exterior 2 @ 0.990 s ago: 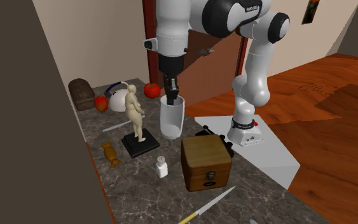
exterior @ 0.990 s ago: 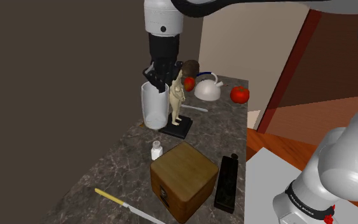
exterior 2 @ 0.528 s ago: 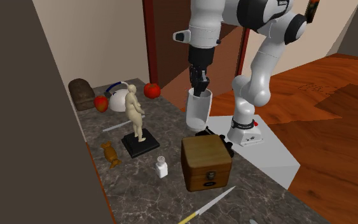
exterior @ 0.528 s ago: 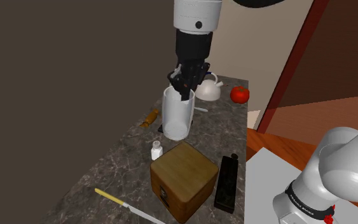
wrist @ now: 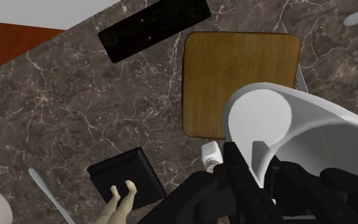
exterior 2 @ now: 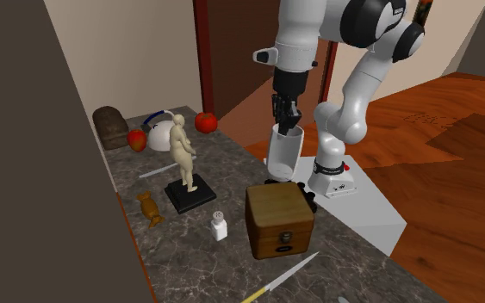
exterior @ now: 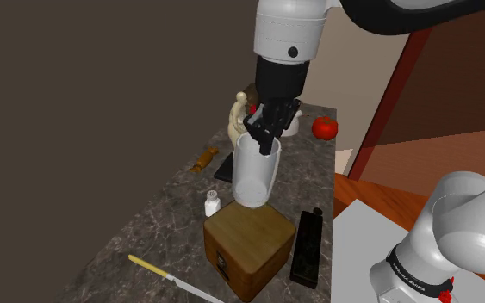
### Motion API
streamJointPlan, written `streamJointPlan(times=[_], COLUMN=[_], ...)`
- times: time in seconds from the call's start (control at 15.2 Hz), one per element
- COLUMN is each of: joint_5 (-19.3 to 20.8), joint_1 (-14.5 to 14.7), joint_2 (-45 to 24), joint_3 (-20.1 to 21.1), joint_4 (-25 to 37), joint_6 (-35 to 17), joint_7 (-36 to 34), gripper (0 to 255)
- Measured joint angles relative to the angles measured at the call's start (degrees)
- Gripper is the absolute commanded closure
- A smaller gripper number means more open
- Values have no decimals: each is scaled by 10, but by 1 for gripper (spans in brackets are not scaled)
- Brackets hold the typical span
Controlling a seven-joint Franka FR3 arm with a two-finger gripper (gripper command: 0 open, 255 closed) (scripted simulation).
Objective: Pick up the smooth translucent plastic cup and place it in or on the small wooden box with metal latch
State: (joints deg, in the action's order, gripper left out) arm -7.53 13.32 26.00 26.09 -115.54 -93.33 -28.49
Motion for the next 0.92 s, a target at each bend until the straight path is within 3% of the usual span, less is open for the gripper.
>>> streamJointPlan(times=[0.92], joint_5=[-11], joint_1=[7], joint_2=[10], joint_3=[11], joint_4=[-115], joint_6=[-106], joint_7=[1], gripper=[255])
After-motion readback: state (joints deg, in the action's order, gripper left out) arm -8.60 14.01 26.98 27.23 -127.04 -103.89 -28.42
